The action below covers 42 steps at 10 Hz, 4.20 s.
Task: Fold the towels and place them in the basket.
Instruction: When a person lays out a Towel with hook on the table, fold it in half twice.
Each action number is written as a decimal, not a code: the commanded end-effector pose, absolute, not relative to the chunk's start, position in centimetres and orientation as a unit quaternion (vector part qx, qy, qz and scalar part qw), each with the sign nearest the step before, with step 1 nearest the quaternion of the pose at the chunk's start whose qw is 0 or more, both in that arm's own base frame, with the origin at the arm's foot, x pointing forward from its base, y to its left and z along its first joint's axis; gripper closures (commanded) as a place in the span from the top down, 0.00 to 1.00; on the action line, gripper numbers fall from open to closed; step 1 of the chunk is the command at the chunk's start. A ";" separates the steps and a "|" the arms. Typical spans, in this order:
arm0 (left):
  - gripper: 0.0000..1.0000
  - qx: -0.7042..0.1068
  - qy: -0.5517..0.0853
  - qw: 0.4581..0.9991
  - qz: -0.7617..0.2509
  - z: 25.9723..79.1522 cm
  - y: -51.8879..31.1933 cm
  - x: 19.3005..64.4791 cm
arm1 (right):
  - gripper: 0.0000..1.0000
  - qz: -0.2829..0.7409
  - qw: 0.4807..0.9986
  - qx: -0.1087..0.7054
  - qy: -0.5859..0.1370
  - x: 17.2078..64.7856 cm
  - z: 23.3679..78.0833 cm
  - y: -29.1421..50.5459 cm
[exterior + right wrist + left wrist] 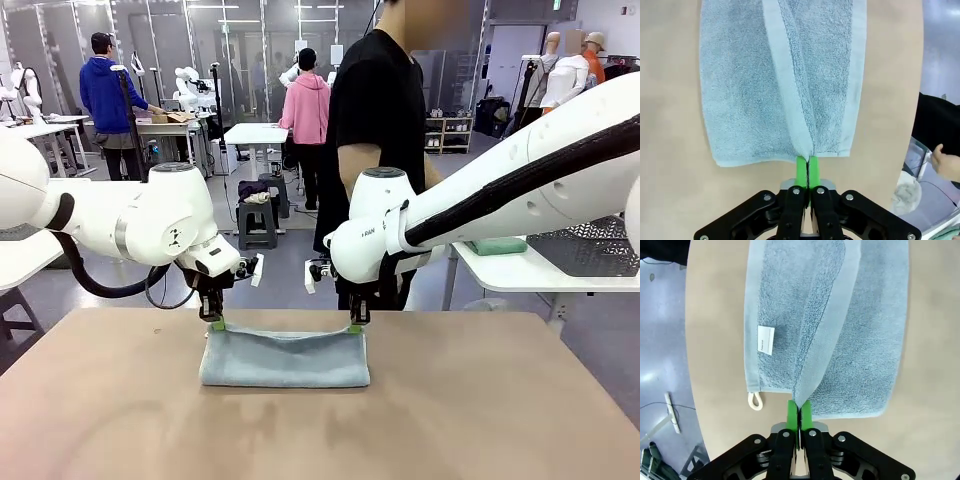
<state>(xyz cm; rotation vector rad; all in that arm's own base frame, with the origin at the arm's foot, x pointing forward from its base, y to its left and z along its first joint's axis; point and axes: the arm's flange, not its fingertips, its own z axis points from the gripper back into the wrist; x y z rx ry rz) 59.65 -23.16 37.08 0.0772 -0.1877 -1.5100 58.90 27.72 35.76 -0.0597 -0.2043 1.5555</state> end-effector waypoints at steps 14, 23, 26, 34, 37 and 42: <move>0.22 0.068 -0.105 0.738 -0.663 35.3 -23.1 63.7 | 0.21 0.656 0.744 -0.049 -0.114 61.4 34.7 26.6; 0.46 -0.096 -0.147 0.711 -0.681 43.5 -16.0 57.2 | 0.79 0.549 0.823 0.044 -0.135 52.9 42.8 25.4; 0.46 -0.175 -0.224 0.698 -0.657 44.5 -9.2 55.6 | 0.79 0.431 0.885 0.085 -0.156 48.6 44.7 25.8; 0.85 -0.301 -0.315 0.644 -0.629 43.1 -0.1 56.3 | 0.79 0.444 0.876 0.108 -0.151 47.7 45.6 26.2; 1.00 -0.326 -0.325 0.635 -0.620 42.5 1.5 56.8 | 0.99 0.290 0.933 0.168 -0.131 48.6 44.0 25.1; 1.00 -0.341 -0.339 0.638 -0.601 41.5 2.5 58.0 | 1.00 0.085 0.982 0.143 -0.089 48.1 40.3 25.4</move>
